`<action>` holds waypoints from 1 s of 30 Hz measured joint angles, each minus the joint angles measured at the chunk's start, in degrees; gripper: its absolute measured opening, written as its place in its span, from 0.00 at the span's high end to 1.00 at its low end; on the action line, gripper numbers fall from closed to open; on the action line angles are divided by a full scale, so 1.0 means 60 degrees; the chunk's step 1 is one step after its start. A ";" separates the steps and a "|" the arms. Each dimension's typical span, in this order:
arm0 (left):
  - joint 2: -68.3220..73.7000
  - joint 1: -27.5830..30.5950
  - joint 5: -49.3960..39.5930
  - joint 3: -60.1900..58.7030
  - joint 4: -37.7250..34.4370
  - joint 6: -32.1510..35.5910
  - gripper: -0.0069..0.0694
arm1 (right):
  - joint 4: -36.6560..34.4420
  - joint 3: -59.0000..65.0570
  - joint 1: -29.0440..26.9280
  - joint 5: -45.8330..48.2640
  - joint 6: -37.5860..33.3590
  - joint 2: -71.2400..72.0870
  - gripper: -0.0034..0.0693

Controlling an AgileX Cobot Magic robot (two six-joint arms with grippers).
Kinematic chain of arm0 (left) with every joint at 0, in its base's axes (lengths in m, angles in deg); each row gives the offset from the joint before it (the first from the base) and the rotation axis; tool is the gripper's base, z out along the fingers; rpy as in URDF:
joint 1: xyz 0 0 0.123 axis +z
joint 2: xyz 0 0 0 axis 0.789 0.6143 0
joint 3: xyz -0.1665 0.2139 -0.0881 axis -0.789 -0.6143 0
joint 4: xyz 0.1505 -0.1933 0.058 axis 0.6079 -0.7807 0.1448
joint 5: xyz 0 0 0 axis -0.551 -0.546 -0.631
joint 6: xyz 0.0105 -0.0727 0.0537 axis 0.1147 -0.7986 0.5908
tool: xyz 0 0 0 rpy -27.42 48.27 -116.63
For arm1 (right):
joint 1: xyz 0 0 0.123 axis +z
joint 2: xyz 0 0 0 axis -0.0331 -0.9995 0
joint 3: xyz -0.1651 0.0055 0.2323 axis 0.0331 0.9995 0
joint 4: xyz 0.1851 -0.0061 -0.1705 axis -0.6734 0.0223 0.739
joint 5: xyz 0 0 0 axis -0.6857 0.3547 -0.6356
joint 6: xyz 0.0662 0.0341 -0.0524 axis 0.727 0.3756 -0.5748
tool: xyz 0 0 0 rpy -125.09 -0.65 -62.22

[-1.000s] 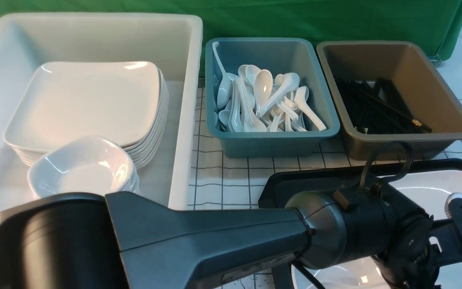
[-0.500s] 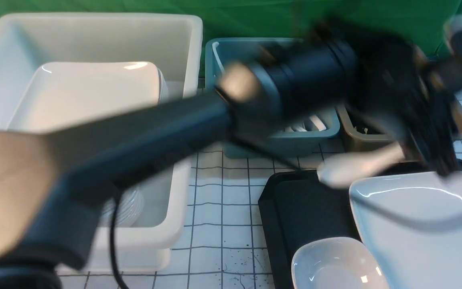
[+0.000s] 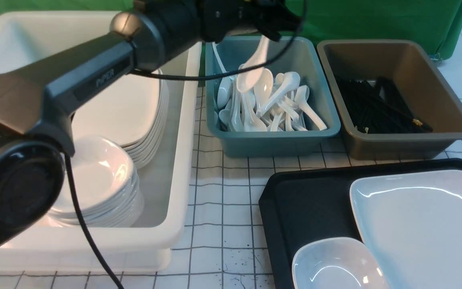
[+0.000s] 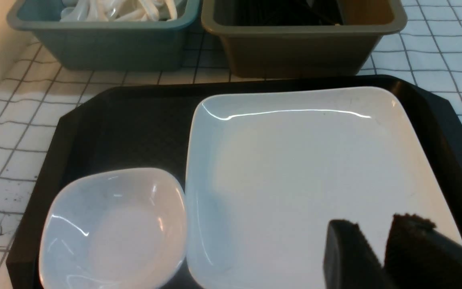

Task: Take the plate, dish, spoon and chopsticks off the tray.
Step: Use the left arm to put the soup spoon into the small storage box in the middle, then use the left arm to grab a small plate from the dinner plate

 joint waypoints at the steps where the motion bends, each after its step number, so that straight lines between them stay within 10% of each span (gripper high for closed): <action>1: 0.0013 0.0035 0.0114 0.0000 -0.0037 -0.0001 0.72 | 0.0000 0.0000 0.0000 0.0000 0.0000 0.0000 0.65; 8: 0.0103 0.0069 0.0191 -0.0022 -0.0198 -0.0080 0.45 | 0.0000 0.0000 0.0000 -0.0018 0.0003 0.0000 0.65; 16: -0.0647 0.0069 -0.3860 -0.0074 -0.0184 -0.0662 0.37 | 0.0000 0.0000 0.0000 0.0153 0.0003 0.0000 0.65; 25: -0.2538 0.0069 -0.9002 -0.0057 -0.0390 -0.0125 0.85 | 0.0000 0.0000 0.0000 0.0192 0.0003 0.0000 0.64; 30: -0.2812 0.0069 -0.9702 -0.0801 -0.1068 0.0030 0.91 | -0.0010 0.0000 0.0000 0.0203 0.0003 0.0000 0.64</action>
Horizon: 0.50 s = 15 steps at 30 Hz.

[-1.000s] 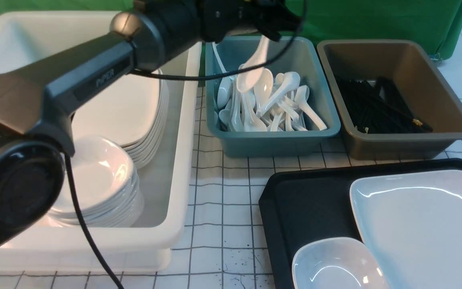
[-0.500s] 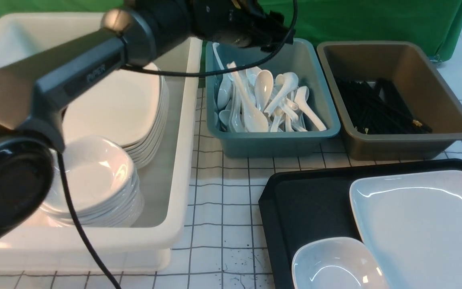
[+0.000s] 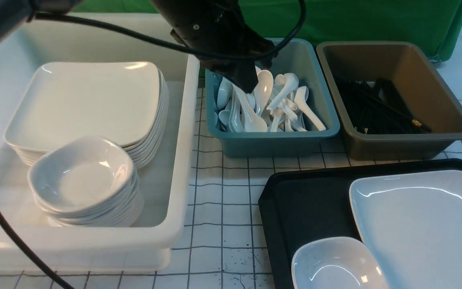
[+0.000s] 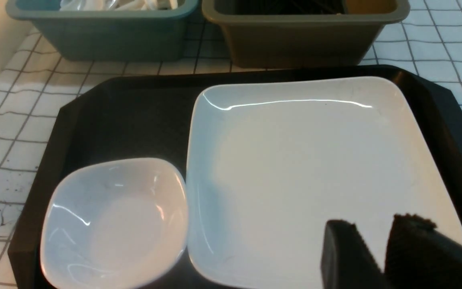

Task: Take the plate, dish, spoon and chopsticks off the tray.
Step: Use the left arm to grab a small plate from the dinner plate

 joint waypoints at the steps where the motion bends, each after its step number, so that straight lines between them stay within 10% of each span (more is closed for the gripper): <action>1: -0.0064 -0.0041 -0.0053 -0.0538 -0.0712 0.0103 0.91 | 0.0008 0.0000 0.0000 0.0011 0.0000 0.0000 0.63; 7: 0.0186 -0.0935 -0.0157 -0.2939 -0.2701 0.1277 0.90 | -0.0003 0.0000 0.0000 0.0011 0.0000 0.0000 0.63; 15: 0.0887 -0.2632 0.1478 -0.3173 -0.1566 0.1226 0.82 | -0.0003 0.0000 0.0000 0.0011 0.0000 0.0000 0.63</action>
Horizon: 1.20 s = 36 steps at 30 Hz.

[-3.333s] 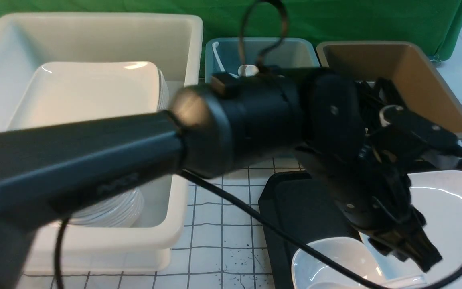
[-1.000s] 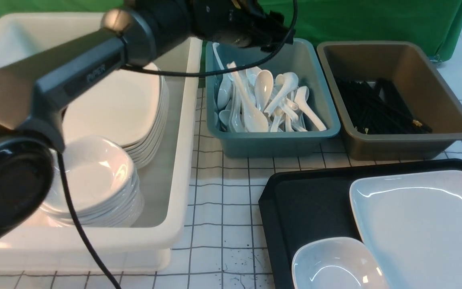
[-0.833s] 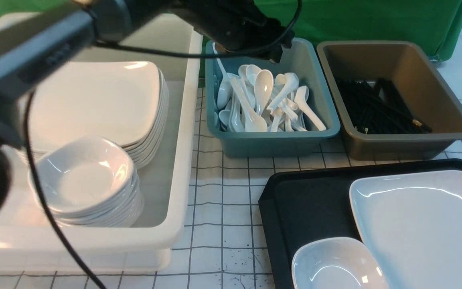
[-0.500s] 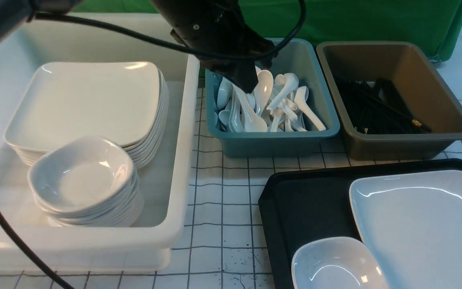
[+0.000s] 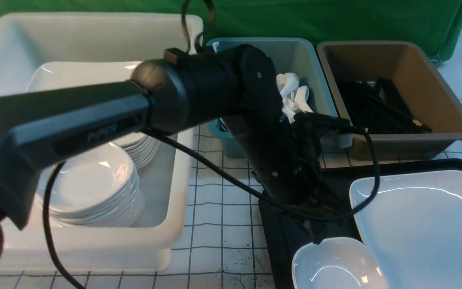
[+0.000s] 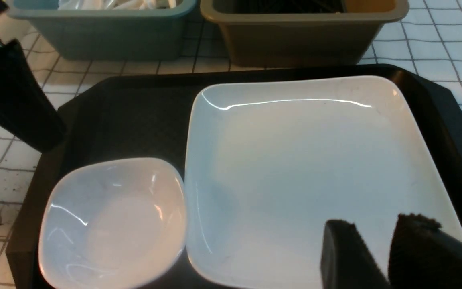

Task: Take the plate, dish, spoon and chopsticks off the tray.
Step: Use the left arm to grab a small plate from the dinner plate

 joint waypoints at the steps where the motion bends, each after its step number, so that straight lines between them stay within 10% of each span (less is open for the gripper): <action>1: 0.0000 -0.0033 0.0041 0.0013 0.0046 -0.0023 0.82 | 0.0000 0.0000 0.0000 0.0000 0.0000 0.0000 0.63; 13: 0.1214 -0.0408 0.1187 0.0556 0.1071 -0.0661 0.49 | 0.0000 0.0000 0.0000 0.0000 0.0000 0.0000 0.63; 22: 0.1827 -0.0408 0.1540 0.0588 0.1069 -0.0211 0.43 | 0.0008 0.0000 0.0000 0.0000 0.0000 0.0000 0.63; 29: 0.2138 -0.0398 0.1263 0.0740 0.0525 -0.0181 0.52 | 0.0008 0.0000 0.0000 0.0061 0.0000 0.0000 0.63; 36: 0.1916 -0.0304 0.0743 0.0804 0.0505 -0.0171 0.84 | 0.0008 0.0000 0.0000 0.0453 0.0000 0.0000 0.63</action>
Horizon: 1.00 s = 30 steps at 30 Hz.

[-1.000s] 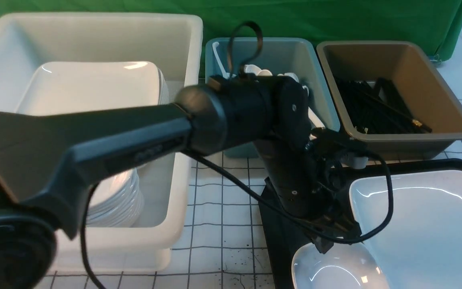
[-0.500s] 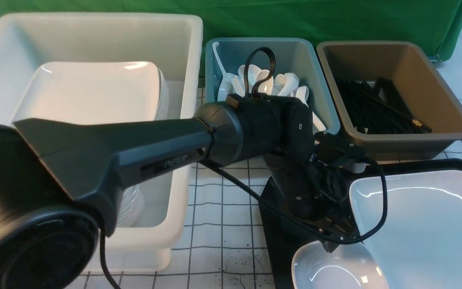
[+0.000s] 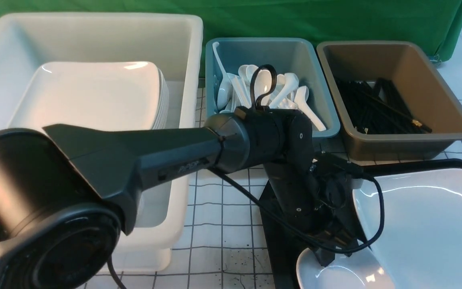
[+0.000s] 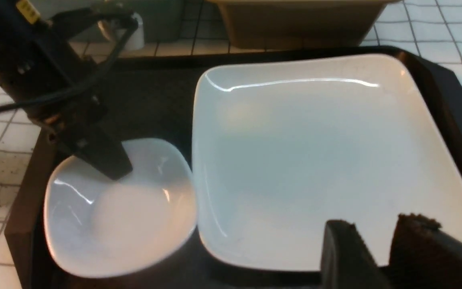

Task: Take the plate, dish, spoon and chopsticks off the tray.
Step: Use the left arm to grab a small plate from the dinner plate, then use the left arm to put the small plate into the large storage box on the left

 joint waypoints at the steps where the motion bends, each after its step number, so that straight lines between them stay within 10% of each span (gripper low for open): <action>1: -0.0124 0.0050 -0.0074 0.0093 0.0050 -0.0010 0.86 | 0.0000 0.0000 0.0000 0.0039 0.0000 0.0000 0.63; 17: -0.4240 0.2683 -0.2120 0.3599 0.1414 -0.1234 0.90 | 0.0000 0.0000 0.0000 0.0138 0.0000 0.0000 0.62; 30: -0.8597 0.8188 -0.0471 -0.4150 0.2075 -0.2774 0.90 | 0.0000 0.0000 0.0000 -0.0046 0.0000 0.0000 0.62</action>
